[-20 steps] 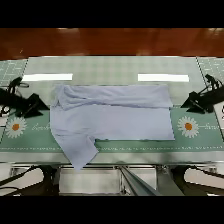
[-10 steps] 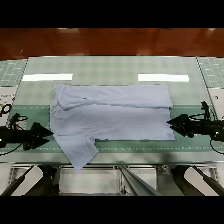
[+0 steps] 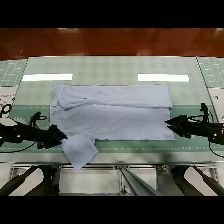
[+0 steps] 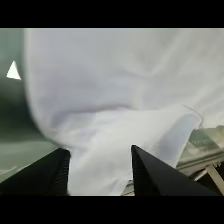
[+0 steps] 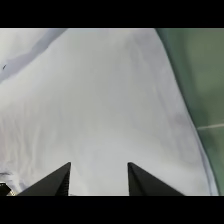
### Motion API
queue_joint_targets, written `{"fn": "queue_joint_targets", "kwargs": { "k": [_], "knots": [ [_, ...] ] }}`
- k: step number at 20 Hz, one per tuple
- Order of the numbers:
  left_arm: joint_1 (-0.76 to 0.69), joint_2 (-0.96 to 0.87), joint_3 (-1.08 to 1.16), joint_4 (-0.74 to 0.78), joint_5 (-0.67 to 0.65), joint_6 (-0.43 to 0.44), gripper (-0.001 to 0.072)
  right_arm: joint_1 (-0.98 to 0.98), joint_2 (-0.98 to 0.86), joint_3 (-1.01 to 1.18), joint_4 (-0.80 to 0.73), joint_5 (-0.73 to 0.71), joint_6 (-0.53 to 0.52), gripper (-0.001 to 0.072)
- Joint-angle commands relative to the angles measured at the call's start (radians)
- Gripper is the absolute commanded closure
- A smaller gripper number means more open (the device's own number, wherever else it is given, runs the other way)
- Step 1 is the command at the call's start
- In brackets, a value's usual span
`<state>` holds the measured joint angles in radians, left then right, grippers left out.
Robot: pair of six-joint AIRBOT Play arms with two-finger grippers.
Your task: Fold the shirts.
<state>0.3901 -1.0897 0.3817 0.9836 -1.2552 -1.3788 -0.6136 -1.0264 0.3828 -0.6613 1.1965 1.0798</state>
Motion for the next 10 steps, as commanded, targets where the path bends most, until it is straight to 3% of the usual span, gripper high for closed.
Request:
{"fn": "queue_joint_targets", "kwargs": {
  "k": [1,2,6,10],
  "knots": [
    [-0.092,-0.067,0.0,0.0,0.058,0.022,0.0582,-0.034,0.001,0.021,-0.036,-0.03,0.018,0.0305],
    [-0.093,-0.068,0.002,-0.003,0.053,0.029,0.0688,-0.064,0.001,0.044,-0.08,-0.013,0.053,0.0305],
    [-0.081,-0.062,0.021,-0.011,0.025,0.062,0.0688,-0.151,0.001,0.08,-0.406,0.111,0.241,0.0305],
    [-0.081,-0.062,0.021,-0.016,0.042,0.097,0.0687,-0.15,-0.03,0.081,-0.423,0.146,0.267,0.0305]
  ]
}}
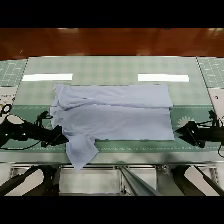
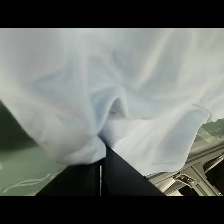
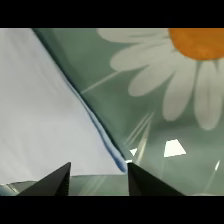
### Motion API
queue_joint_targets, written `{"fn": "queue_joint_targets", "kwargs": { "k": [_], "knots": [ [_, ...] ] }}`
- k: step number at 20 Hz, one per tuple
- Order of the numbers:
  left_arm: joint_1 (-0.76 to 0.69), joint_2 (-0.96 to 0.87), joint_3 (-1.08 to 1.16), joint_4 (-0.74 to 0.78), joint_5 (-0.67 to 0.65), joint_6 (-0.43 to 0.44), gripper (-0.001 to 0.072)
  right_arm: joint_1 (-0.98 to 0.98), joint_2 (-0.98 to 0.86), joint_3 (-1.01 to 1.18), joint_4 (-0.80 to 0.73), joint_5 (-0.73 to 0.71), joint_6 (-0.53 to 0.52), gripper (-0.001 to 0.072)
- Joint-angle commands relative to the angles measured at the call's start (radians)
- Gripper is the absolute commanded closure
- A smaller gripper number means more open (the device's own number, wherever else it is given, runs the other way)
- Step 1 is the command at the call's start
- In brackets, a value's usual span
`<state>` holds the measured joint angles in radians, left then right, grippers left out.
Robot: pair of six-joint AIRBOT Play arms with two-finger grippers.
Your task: Fold the shirts.
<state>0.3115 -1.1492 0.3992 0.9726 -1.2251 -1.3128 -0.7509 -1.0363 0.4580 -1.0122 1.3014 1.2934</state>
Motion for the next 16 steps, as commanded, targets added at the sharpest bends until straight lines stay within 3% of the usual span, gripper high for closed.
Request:
{"fn": "queue_joint_targets", "kwargs": {
  "k": [1,5,8,9,11,16],
  "knots": [
    [-0.002,-0.002,0.003,-0.006,0.014,0.03,0.0688,-0.013,-0.053,0.006,-0.068,0.046,0.051,0.0306],
    [-0.002,-0.002,0.003,-0.016,0.014,0.03,0.0688,0.039,-0.166,0.006,-0.032,0.014,0.028,0.0306],
    [-0.002,-0.002,0.003,-0.031,0.019,0.03,0.0688,0.096,-0.225,0.024,0.134,-0.047,-0.032,0.0321],
    [-0.002,-0.002,0.006,-0.031,0.028,0.031,0.0688,0.115,-0.241,0.046,0.176,-0.044,-0.057,0.0381],
    [0.003,-0.002,0.041,-0.031,0.039,0.048,0.0688,0.158,-0.264,0.112,0.188,0.033,-0.148,0.0689],
    [0.012,-0.003,0.199,-0.035,0.02,0.045,0.0688,0.168,-0.269,0.276,0.154,0.137,-0.142,0.0689]
  ]
}}
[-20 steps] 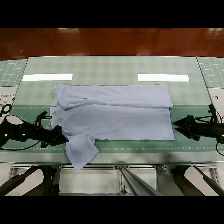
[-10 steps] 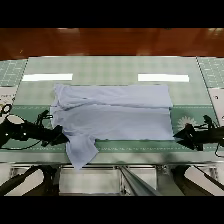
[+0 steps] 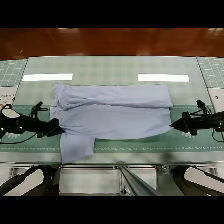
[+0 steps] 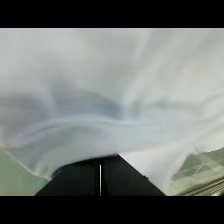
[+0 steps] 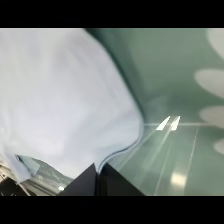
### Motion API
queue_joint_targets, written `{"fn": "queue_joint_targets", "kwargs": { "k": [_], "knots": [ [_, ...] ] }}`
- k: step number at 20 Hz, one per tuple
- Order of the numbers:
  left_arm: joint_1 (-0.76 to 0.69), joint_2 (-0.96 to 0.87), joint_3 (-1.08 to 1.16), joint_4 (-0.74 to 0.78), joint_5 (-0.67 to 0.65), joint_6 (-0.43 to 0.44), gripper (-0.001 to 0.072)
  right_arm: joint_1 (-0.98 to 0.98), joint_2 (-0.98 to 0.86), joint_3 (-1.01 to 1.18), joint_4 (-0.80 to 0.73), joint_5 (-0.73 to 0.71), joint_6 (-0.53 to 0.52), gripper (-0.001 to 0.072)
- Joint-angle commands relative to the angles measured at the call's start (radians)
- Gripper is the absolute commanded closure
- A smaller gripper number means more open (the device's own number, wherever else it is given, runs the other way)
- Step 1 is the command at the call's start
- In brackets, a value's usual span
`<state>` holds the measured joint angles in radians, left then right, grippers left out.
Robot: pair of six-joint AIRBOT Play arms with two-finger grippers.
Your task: Fold the shirts.
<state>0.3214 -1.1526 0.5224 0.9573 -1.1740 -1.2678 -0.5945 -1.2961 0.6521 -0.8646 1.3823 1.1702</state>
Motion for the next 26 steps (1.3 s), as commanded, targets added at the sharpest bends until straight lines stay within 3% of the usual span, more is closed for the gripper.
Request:
{"fn": "queue_joint_targets", "kwargs": {
  "k": [1,7,12,17,26],
  "knots": [
    [0.002,0.001,0.108,-0.029,-0.031,0.0,0.0688,0.013,-0.009,0.111,0.011,0.056,-0.009,0.069],
    [0.0,-0.097,0.334,-0.158,0.012,0.011,0.0688,0.013,-0.01,0.155,0.225,-0.064,-0.05,0.0689],
    [-0.03,-0.304,0.533,-0.181,0.024,-0.002,0.0688,0.072,-0.076,0.267,0.216,-0.119,-0.061,0.069],
    [-0.058,-0.488,0.73,-0.2,0.021,-0.058,0.0688,0.184,-0.257,0.47,0.171,-0.141,0.017,0.0689],
    [-0.08,-0.65,0.93,-0.199,0.023,-0.079,0.0688,0.231,-0.453,0.701,0.136,-0.147,0.111,0.0689]
  ]
}}
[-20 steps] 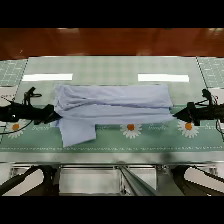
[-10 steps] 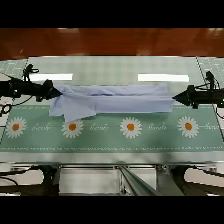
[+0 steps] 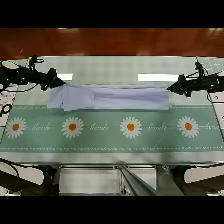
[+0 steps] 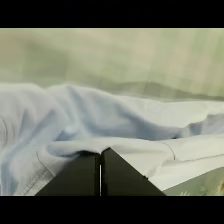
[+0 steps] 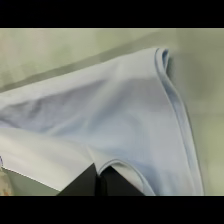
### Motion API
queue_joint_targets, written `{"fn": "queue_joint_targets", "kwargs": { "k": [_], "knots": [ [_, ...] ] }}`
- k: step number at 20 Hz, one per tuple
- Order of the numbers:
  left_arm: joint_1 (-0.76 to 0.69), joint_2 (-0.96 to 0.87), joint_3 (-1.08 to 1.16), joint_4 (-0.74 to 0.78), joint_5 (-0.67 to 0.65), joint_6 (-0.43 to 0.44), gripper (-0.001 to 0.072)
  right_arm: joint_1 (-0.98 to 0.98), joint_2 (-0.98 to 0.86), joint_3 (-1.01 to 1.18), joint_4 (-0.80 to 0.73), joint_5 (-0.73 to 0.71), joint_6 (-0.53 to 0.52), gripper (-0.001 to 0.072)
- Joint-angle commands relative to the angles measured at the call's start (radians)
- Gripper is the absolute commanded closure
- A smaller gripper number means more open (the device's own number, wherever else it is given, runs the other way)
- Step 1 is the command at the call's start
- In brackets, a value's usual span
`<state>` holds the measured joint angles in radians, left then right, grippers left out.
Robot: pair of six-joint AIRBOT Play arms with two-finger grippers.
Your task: Fold the shirts.
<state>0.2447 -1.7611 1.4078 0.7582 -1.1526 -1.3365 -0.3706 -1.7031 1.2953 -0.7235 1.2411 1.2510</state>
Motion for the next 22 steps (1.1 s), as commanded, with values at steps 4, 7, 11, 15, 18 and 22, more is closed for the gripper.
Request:
{"fn": "queue_joint_targets", "kwargs": {
  "k": [4,7,11,15,18,22],
  "knots": [
    [-0.012,-0.063,0.044,0.0,0.0,-0.011,0.0667,0.007,-0.067,0.062,-0.012,-0.036,0.039,0.0667],
    [-0.027,-0.066,0.052,0.001,-0.08,-0.01,0.02,0.004,-0.061,0.064,0.029,0.0,0.021,0.0293],
    [0.06,-0.02,0.101,0.029,-0.335,0.014,0.0201,-0.099,0.042,0.121,-0.057,0.119,0.035,0.0294],
    [0.172,0.19,-0.02,0.06,-0.268,0.013,0.0202,-0.235,0.206,0.076,-0.476,0.09,0.205,0.0294],
    [0.14,0.448,-0.323,0.045,-0.031,0.095,0.0202,-0.289,0.263,-0.082,-0.463,0.024,0.199,0.0294],
    [0.045,0.624,-0.583,0.045,0.125,0.095,0.0201,-0.268,0.2,-0.234,-0.182,-0.034,0.072,0.0295]
  ]
}}
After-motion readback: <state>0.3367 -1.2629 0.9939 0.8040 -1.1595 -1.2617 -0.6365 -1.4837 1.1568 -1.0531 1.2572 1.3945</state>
